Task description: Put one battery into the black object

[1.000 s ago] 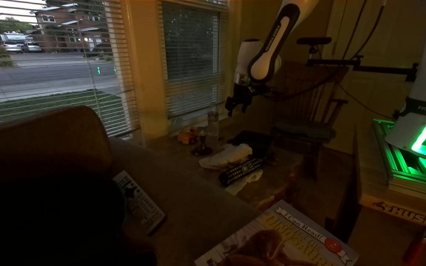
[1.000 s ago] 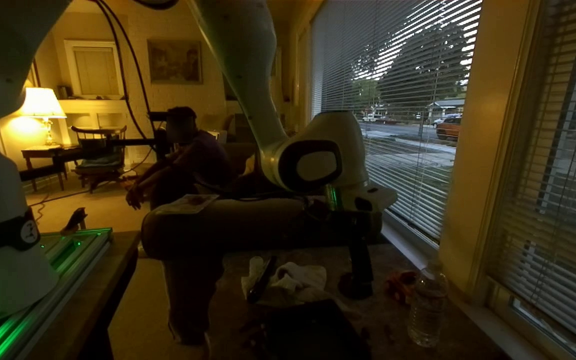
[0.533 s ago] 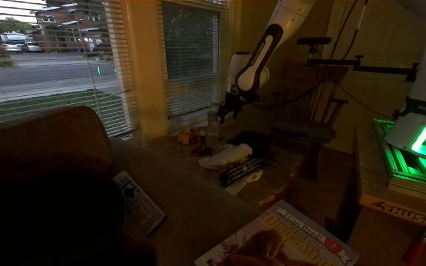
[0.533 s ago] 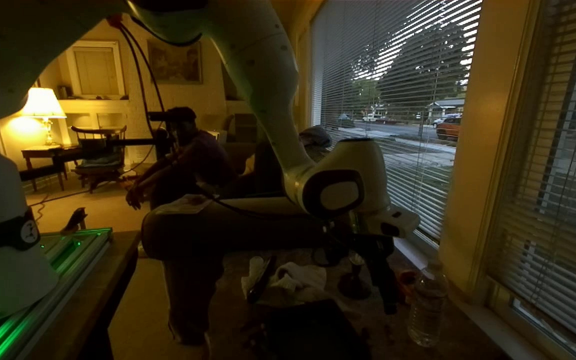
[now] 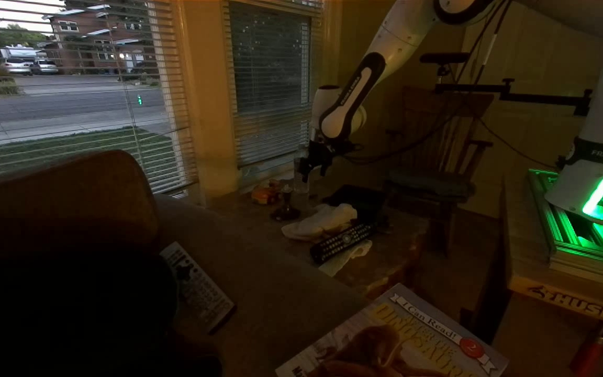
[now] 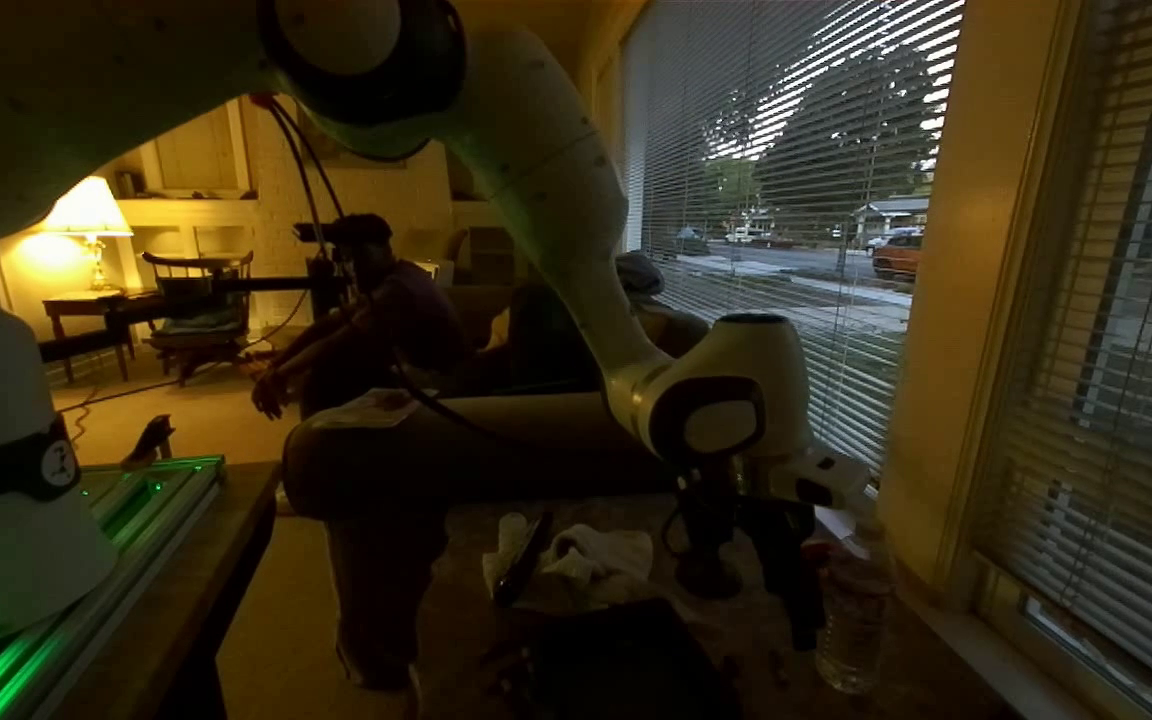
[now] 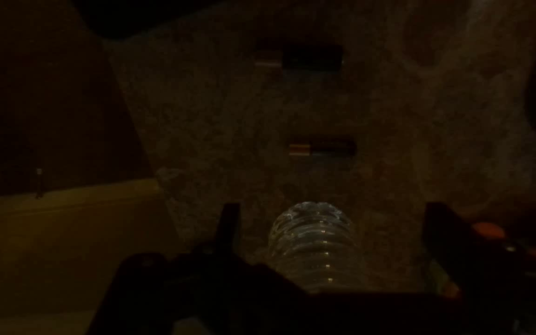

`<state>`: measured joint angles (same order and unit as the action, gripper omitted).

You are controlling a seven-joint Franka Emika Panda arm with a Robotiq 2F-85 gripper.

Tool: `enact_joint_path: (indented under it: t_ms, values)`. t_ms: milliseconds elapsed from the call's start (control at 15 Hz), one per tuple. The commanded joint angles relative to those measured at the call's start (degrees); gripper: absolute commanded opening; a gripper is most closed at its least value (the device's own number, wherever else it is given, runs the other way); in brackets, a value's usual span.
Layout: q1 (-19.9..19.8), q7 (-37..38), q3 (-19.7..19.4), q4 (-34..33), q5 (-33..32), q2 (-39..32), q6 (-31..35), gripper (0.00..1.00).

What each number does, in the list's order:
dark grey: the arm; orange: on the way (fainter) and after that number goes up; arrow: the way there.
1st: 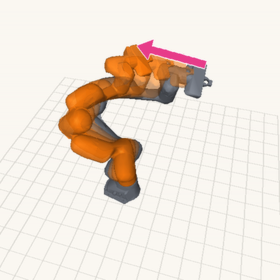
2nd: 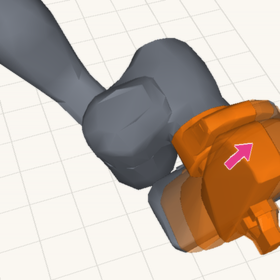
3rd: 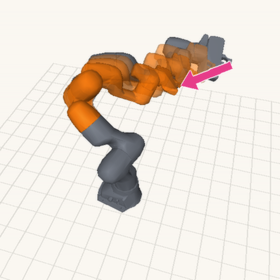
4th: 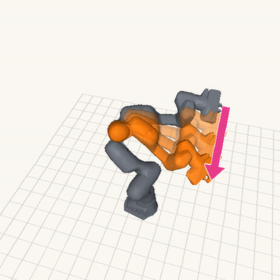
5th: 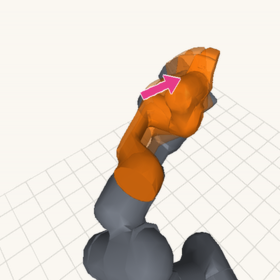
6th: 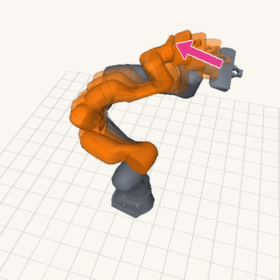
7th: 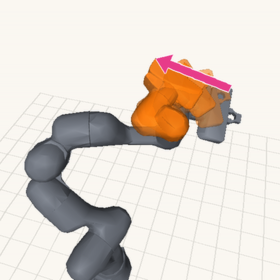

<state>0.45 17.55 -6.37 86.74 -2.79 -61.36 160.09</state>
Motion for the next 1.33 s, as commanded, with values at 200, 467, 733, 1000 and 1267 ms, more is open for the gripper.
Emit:
enact_joint_path:
  t_ms: [200, 467, 733, 1000, 1267]
  values:
    - [0.7, -0.3, -0.1, -9.1, 2.6, -6.7, -4.9, 1.0]
    - [0.0, -0.4, 0.5, -11.5, 3.2, -9.0, -6.5, 1.0]
    - [-0.4, -0.5, 0.6, -13.9, 3.8, -10.8, -8.2, 1.0]
    - [-0.9, -0.5, 0.6, -15.9, 3.9, -11.9, -10.0, 1.0]
    - [-1.2, -0.3, 0.7, -17.2, 4.0, -12.7, -10.4, 0.98]
